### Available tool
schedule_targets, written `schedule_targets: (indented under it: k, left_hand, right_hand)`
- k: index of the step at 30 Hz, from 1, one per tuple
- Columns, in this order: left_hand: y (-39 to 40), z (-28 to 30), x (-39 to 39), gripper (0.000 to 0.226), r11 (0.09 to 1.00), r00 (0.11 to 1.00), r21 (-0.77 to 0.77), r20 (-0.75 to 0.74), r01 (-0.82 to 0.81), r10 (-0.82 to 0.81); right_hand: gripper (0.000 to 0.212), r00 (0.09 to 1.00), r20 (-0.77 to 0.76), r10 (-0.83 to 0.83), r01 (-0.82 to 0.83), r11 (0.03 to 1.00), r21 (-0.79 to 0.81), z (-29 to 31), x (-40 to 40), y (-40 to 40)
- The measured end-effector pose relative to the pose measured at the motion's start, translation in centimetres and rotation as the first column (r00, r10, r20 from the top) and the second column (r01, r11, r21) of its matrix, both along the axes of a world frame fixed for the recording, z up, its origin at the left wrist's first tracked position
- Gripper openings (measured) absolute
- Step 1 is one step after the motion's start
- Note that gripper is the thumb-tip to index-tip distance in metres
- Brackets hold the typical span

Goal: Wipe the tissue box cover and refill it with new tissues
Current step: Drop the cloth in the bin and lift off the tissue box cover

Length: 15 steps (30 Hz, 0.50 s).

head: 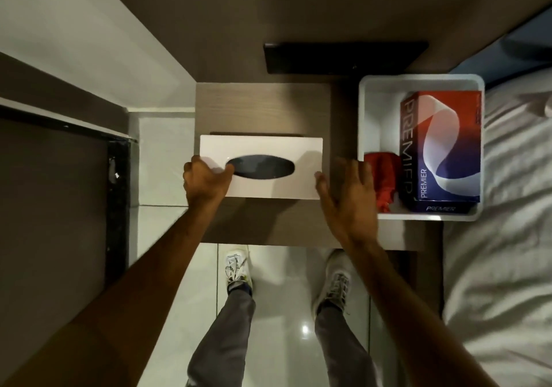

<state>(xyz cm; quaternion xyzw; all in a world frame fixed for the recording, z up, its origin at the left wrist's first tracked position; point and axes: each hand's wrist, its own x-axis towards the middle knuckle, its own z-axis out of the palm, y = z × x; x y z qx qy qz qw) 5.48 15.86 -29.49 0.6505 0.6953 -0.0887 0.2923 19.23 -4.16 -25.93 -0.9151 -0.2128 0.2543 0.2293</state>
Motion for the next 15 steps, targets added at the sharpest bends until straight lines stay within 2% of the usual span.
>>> schedule_targets:
  k: [2,5,10,15]
  left_hand:
    - [0.3,0.3,-0.1,0.073,1.000,1.000,0.002,0.012,0.014,-0.014]
    - [0.6,0.7,0.0,0.072,0.999,0.998,0.031,0.058,0.023,-0.024]
    - [1.1,0.6,-0.2,0.073,1.000,0.996,0.016,0.085,0.027,-0.028]
    - [2.2,0.5,-0.5,0.078,0.996,0.995,-0.045,0.067,0.072,-0.069]
  right_hand:
    - [0.076,0.983,-0.154,-0.101,0.098,0.995,-0.029,-0.7,-0.2,2.8]
    - [0.086,0.916,-0.289,-0.280,0.266,0.960,-0.088,-2.1,0.2,5.7]
    - [0.090,0.872,-0.262,-0.414,0.384,0.910,-0.157,-3.7,-0.5,7.1]
    - [0.086,0.868,-0.195,-0.456,0.424,0.886,-0.188,-3.9,-1.1,7.9]
